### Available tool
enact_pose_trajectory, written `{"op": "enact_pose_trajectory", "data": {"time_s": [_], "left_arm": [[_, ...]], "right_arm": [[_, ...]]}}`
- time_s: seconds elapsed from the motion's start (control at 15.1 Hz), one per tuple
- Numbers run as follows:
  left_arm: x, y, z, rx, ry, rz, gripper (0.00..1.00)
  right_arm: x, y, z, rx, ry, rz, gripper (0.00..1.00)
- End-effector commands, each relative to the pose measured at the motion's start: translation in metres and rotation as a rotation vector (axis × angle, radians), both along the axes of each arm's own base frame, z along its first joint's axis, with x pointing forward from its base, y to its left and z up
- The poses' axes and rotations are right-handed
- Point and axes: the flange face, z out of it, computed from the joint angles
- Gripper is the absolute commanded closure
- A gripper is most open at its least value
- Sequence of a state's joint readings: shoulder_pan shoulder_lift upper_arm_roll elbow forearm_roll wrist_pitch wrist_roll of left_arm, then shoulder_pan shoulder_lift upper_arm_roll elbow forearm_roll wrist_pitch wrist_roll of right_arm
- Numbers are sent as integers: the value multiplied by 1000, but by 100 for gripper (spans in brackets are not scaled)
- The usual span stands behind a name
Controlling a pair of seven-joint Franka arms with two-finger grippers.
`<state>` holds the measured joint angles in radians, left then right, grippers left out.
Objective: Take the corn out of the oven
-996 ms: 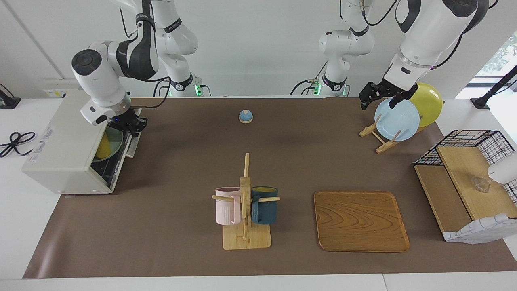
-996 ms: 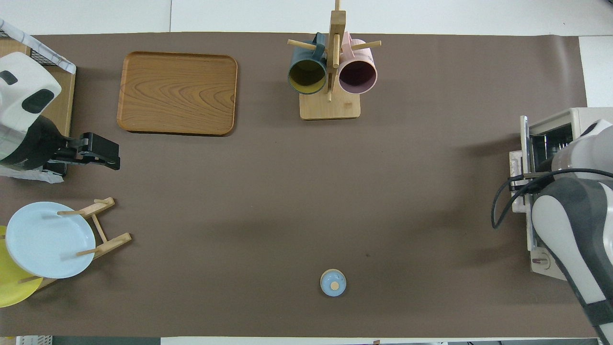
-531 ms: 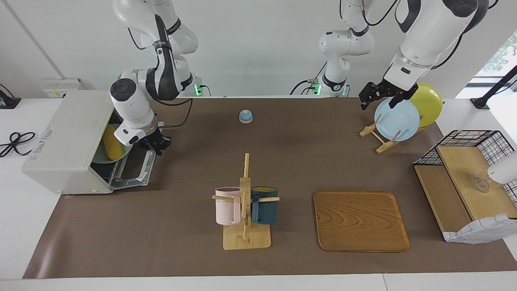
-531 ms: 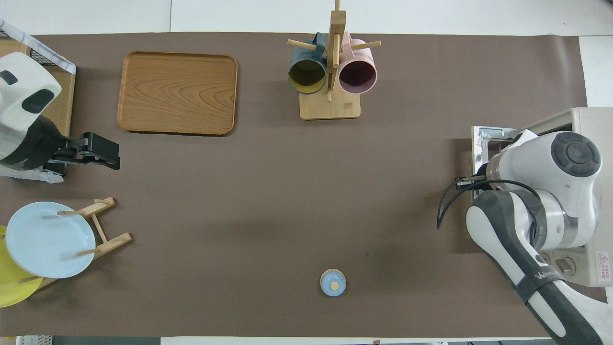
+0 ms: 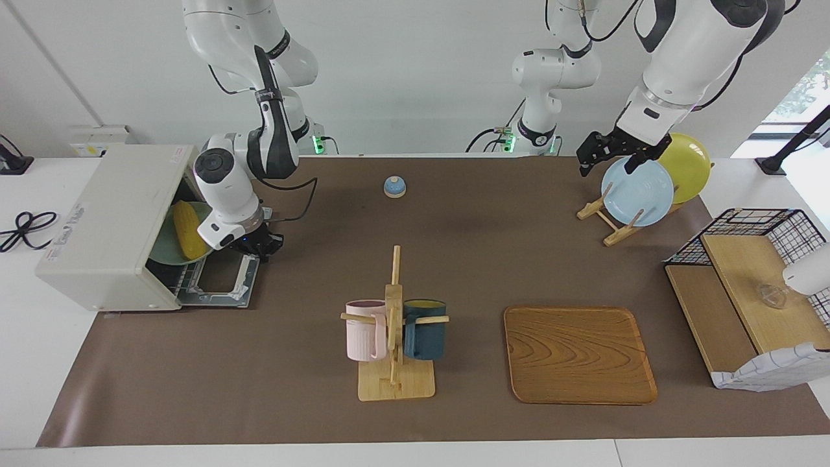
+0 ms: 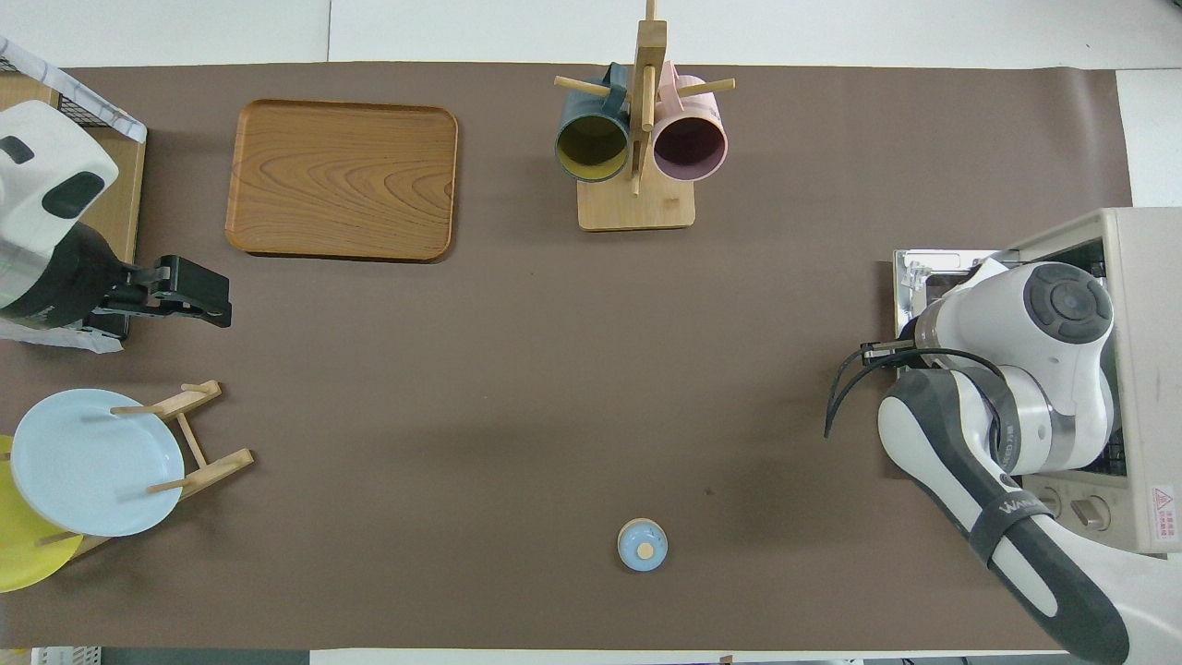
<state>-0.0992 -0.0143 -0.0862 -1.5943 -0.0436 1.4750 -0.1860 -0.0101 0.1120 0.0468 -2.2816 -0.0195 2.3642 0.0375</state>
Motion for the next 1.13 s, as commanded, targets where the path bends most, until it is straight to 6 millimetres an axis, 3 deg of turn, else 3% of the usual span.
{"op": "enact_pose_trajectory", "data": {"time_s": [0.0,0.07,0.13,0.27,0.4,0.53,0.6,0.8,1.06], "left_arm": [[-1,3,3,17,5,2,0],[-2,3,4,18,5,2,0],[-2,3,4,18,5,2,0],[-2,3,4,18,5,2,0],[-2,2,4,17,4,0,0],[-1,2,3,17,4,0,0],[-1,2,3,17,1,2,0],[-1,1,4,17,1,0,0],[-1,1,3,17,1,0,0]], "right_arm": [[8,40,17,47,-30,-18,100],[9,43,22,46,-17,-37,100],[10,47,28,44,2,-52,89],[12,48,51,31,42,-51,84],[17,26,82,-9,89,-61,84],[12,13,95,-79,152,-49,84],[8,9,93,-107,167,-43,84],[6,-32,94,-159,180,-68,84],[0,-65,87,-148,201,-60,81]]}}
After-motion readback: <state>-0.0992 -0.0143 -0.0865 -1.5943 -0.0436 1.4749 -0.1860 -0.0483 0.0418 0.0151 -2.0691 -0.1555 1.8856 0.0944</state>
